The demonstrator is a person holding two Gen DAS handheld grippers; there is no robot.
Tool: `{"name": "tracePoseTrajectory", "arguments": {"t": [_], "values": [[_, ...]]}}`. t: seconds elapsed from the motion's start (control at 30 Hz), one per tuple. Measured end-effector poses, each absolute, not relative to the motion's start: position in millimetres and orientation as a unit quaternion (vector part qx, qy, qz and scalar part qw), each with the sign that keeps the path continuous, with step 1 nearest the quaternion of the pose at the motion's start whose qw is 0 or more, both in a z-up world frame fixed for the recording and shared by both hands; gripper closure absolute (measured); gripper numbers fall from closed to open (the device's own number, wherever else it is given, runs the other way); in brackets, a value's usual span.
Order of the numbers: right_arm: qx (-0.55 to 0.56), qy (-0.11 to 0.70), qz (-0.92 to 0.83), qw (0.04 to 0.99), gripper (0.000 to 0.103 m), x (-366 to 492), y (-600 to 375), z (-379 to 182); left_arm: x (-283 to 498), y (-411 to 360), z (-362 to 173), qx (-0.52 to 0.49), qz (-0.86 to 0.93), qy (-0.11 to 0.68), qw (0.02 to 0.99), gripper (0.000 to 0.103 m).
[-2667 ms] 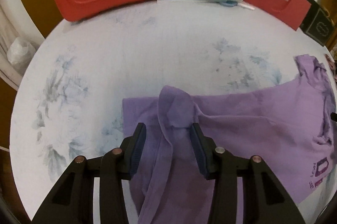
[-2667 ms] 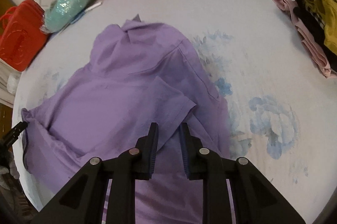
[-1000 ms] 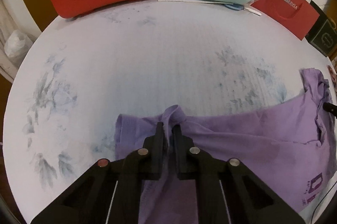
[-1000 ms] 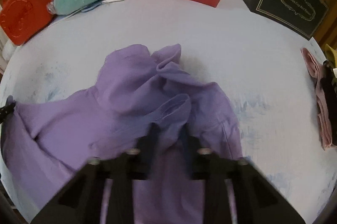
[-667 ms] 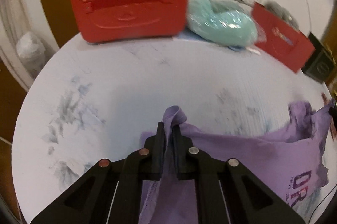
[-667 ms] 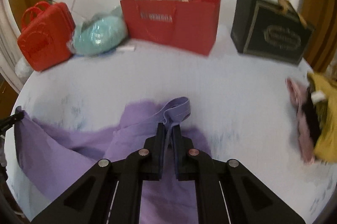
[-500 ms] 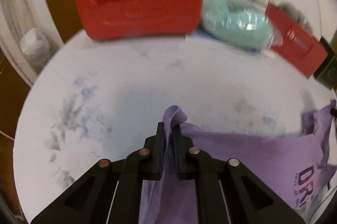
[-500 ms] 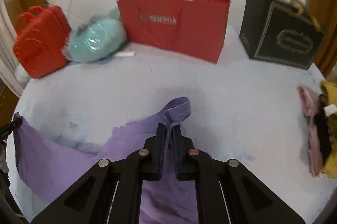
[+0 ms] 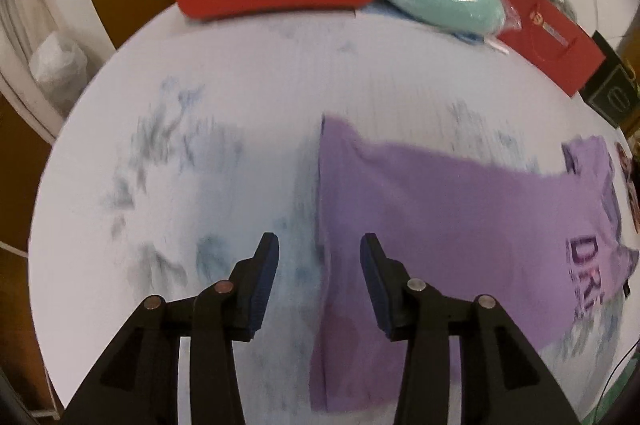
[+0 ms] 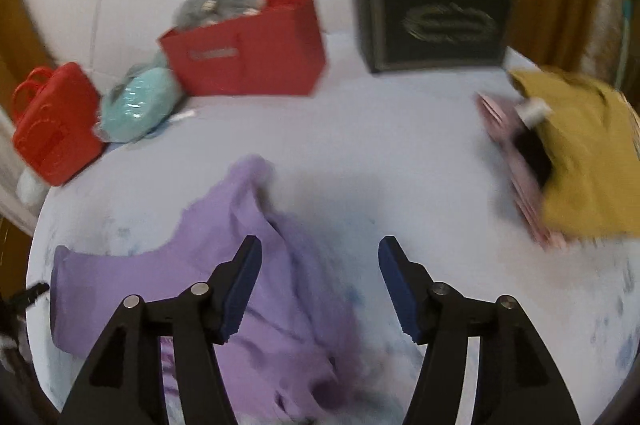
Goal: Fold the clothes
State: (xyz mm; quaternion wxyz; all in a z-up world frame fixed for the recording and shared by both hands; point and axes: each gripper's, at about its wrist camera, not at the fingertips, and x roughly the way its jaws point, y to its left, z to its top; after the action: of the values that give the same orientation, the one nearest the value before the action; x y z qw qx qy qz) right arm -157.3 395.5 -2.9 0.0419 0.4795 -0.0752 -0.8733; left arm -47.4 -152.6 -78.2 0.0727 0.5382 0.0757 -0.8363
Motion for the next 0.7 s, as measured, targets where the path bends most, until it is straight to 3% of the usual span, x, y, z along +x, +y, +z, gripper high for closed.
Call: {"name": "tracePoseTrajectory", "arguments": {"t": [0.43, 0.5, 0.53, 0.57, 0.6, 0.7], "values": [[0.543, -0.072, -0.834, 0.064, 0.042, -84.4, 375.5, -66.2, -4.9, -122.6, -98.7, 0.565, -0.821, 0.076, 0.027, 0.060], [0.547, -0.059, -0.833, 0.061, 0.043, -88.7, 370.4, -75.5, -7.1, -113.7, -108.0, 0.575, -0.815, 0.059, 0.031, 0.074], [0.553, -0.057, -0.829, 0.066, 0.061, -91.0, 367.9, -80.8, -7.1, -111.7, -111.5, 0.582, -0.811, 0.055, 0.035, 0.101], [0.562, -0.055, -0.822, 0.069, 0.095, -91.9, 365.7, -85.4, -7.0, -111.0, -112.9, 0.585, -0.808, 0.055, 0.038, 0.100], [0.573, -0.053, -0.815, 0.069, 0.101, -90.8, 364.5, -88.3, -6.8, -110.4, -114.2, 0.587, -0.806, 0.056, 0.042, 0.100], [0.578, -0.033, -0.814, 0.048, 0.101, -70.8, 374.2, -79.3, -4.5, -112.5, -112.8, 0.591, -0.803, 0.055, 0.045, 0.100]]}}
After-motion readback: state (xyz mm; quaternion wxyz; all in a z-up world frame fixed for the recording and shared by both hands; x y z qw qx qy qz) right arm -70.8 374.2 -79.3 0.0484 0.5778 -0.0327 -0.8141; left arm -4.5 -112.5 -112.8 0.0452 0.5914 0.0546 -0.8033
